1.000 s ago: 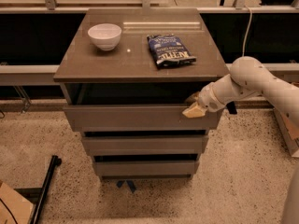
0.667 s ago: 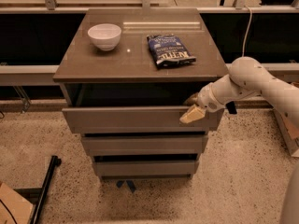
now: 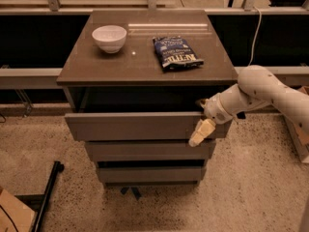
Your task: Open top drawer
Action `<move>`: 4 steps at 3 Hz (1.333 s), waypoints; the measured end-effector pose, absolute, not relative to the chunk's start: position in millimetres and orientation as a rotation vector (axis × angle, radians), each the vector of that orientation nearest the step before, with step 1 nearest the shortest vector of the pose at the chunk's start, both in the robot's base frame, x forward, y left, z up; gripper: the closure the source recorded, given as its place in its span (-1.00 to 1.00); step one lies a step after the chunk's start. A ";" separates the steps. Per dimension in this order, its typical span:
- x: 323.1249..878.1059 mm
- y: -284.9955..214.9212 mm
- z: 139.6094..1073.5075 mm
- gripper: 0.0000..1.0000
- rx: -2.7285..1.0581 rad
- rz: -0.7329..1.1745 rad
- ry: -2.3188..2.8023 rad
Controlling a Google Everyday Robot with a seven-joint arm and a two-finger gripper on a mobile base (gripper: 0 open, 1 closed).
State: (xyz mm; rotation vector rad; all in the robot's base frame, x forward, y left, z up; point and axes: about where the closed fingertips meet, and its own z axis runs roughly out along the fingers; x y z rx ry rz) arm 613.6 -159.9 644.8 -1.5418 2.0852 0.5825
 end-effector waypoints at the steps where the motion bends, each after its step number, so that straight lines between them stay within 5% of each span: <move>1: 614.1 -159.8 652.2 -1.00 -1.542 0.583 2.085; 3: 614.4 -158.2 656.1 -0.16 -1.542 0.583 2.085; 4: 614.8 -158.2 656.9 -0.09 -1.542 0.583 2.085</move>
Offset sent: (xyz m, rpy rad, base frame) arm -0.2020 -0.0219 -0.0953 0.0239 0.5269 0.0088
